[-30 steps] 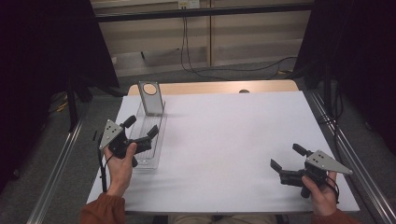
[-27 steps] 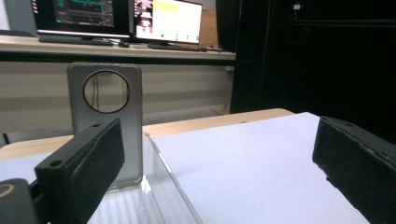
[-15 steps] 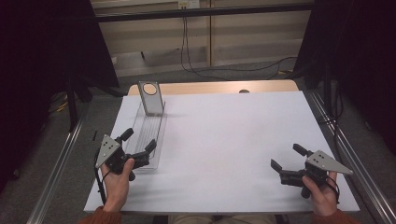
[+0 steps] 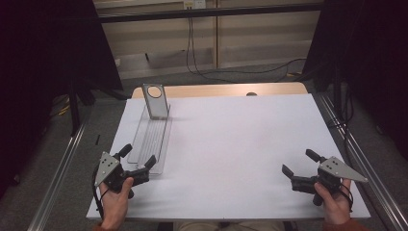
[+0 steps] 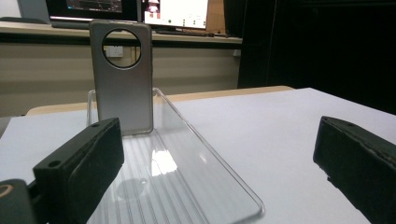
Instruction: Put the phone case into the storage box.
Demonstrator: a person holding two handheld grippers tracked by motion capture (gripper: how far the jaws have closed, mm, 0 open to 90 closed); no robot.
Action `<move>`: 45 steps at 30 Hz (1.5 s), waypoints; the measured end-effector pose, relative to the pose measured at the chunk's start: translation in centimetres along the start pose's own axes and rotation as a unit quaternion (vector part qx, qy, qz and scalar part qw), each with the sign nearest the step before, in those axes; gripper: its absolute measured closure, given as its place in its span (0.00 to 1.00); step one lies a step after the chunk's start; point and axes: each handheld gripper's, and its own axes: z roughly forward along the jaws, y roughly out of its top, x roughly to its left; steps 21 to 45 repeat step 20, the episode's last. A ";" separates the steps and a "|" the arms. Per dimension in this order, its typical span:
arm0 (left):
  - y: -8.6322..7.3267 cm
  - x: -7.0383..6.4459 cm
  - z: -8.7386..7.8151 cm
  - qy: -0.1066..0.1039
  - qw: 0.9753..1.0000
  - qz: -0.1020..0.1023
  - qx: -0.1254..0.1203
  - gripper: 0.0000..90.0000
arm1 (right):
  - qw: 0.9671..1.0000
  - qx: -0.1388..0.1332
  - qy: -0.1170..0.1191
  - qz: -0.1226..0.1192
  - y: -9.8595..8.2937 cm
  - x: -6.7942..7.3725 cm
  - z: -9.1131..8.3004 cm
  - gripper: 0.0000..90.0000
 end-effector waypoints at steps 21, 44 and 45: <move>-1.2 -1.0 -1.9 0.003 1.000 -0.010 0.017 0.03 | 1.000 -0.002 -0.011 0.002 -0.2 -0.2 -0.4 0.00; -1.2 -1.0 -1.9 0.003 1.000 -0.010 0.017 0.03 | 1.000 -0.002 -0.011 0.002 -0.2 -0.2 -0.4 0.00; -1.2 -1.0 -1.9 0.003 1.000 -0.010 0.017 0.03 | 1.000 -0.002 -0.011 0.002 -0.2 -0.2 -0.4 0.00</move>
